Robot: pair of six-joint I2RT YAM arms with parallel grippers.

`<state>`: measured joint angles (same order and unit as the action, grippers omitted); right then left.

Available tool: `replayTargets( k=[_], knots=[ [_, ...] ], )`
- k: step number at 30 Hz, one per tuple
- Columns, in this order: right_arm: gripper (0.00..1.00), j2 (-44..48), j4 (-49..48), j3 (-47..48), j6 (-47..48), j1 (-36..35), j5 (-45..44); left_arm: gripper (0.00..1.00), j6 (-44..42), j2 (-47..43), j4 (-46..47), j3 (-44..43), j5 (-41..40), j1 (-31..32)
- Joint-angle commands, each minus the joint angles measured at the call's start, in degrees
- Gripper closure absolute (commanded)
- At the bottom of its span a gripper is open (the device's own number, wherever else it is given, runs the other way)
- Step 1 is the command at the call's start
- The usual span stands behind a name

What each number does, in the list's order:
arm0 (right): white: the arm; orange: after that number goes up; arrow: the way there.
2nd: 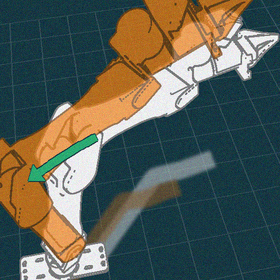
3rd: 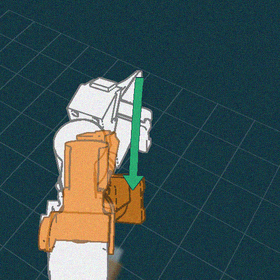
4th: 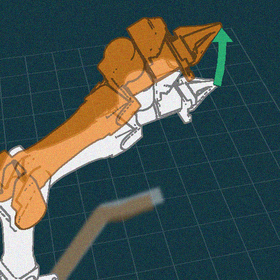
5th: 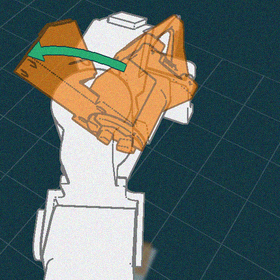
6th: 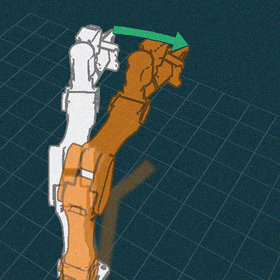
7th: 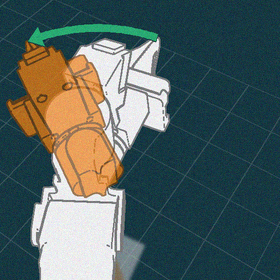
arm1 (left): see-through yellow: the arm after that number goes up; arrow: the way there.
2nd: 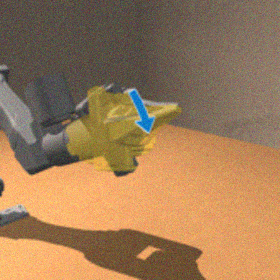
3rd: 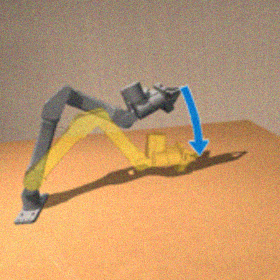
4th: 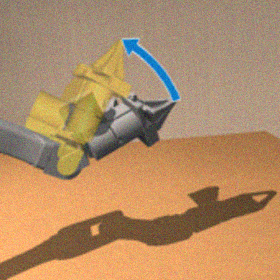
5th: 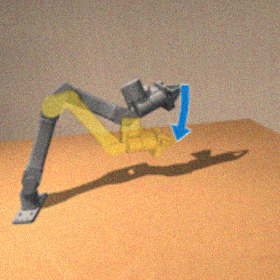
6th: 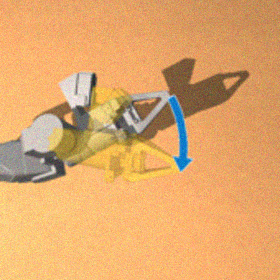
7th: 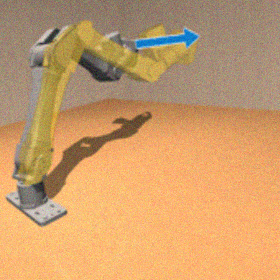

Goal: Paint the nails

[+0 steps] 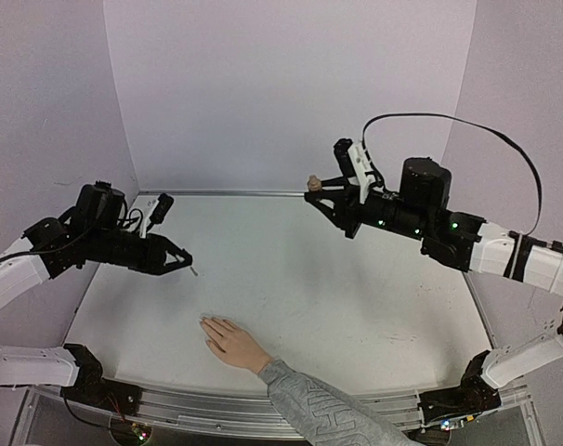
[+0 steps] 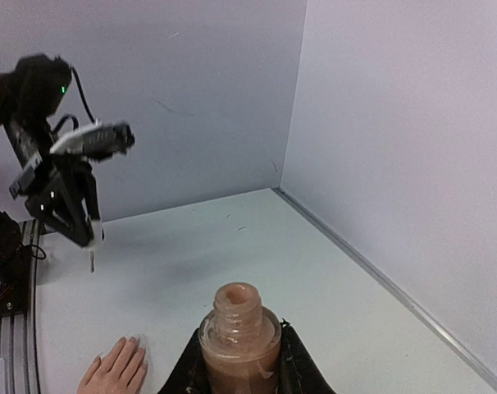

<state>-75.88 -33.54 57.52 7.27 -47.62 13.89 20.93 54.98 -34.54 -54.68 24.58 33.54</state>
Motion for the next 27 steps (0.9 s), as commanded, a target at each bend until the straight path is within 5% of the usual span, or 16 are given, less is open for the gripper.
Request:
replayTargets(
  k=[1,11,27],
  knots=[
    [1.0,4.85,0.08,-0.72,1.91,0.87,-2.28,1.0,-2.91,-3.99,1.21,8.22,1.13,-0.23],
    [1.0,4.83,2.52,-0.65,3.69,1.4,-4.12,1.0,1.76,-5.24,13.87,23.15,-3.38,-0.23],
    [1.0,0.95,2.56,0.29,3.98,3.35,-2.24,1.0,-0.82,3.27,23.69,26.63,0.94,-5.02]
  ],
)
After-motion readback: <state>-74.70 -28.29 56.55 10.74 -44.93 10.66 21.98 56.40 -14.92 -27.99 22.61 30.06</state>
